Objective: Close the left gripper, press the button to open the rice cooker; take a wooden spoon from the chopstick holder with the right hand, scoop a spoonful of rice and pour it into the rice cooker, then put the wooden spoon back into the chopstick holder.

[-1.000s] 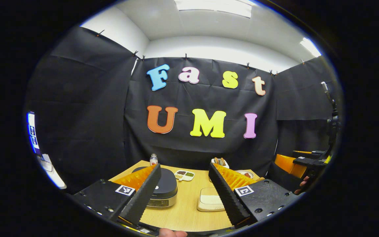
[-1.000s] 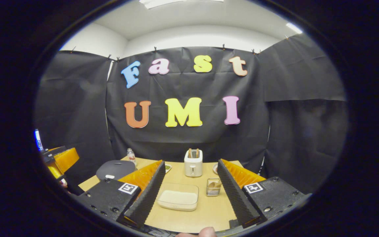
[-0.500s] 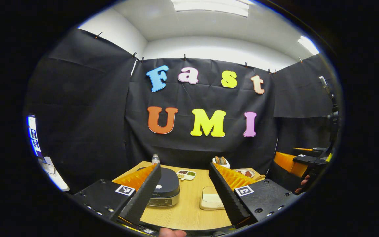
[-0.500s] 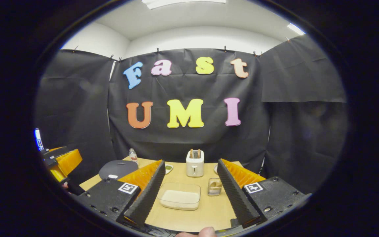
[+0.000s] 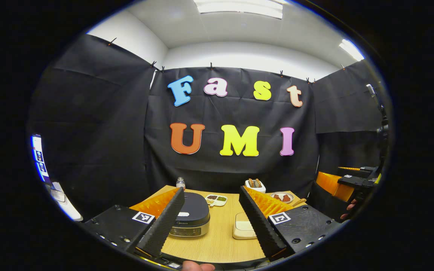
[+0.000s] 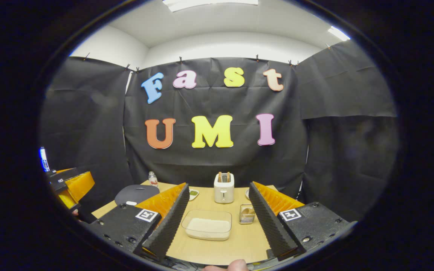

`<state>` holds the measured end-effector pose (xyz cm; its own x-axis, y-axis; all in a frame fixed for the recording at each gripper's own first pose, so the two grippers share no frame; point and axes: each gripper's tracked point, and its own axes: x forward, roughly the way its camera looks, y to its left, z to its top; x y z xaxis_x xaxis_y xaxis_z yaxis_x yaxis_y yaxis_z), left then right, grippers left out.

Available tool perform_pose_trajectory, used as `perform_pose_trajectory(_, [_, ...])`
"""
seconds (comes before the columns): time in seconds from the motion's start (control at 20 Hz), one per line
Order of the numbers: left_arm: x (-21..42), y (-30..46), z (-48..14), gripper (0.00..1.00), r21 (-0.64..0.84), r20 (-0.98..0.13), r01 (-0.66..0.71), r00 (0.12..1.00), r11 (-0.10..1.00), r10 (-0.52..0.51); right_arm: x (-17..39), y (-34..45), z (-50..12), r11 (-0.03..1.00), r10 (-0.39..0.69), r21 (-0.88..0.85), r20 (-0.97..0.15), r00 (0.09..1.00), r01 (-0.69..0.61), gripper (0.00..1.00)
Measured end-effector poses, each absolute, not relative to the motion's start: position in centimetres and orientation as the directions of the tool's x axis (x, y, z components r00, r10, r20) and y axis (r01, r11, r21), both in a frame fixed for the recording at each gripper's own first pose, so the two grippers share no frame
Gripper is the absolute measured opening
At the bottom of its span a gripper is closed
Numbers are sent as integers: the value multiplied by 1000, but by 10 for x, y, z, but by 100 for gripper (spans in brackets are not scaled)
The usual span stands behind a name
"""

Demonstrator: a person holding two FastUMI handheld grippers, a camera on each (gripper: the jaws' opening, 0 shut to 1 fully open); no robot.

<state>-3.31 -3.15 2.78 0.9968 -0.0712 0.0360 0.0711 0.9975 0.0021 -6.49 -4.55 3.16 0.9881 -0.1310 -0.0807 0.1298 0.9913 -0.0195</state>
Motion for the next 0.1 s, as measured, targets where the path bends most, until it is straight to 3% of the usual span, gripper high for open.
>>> perform_pose_trajectory(0.05, [-33, -33, 27, 100, 1, 37, 73, 997, 997, -73, -66, -45, 30, 991, -132, -21, -82, 988, 130, 99])
perform_pose_trajectory(0.1, [-34, -33, 27, 100, 2, 36, 74, 997, 997, -74, -67, -45, 30, 991, -130, -23, -83, 988, 129, 100])
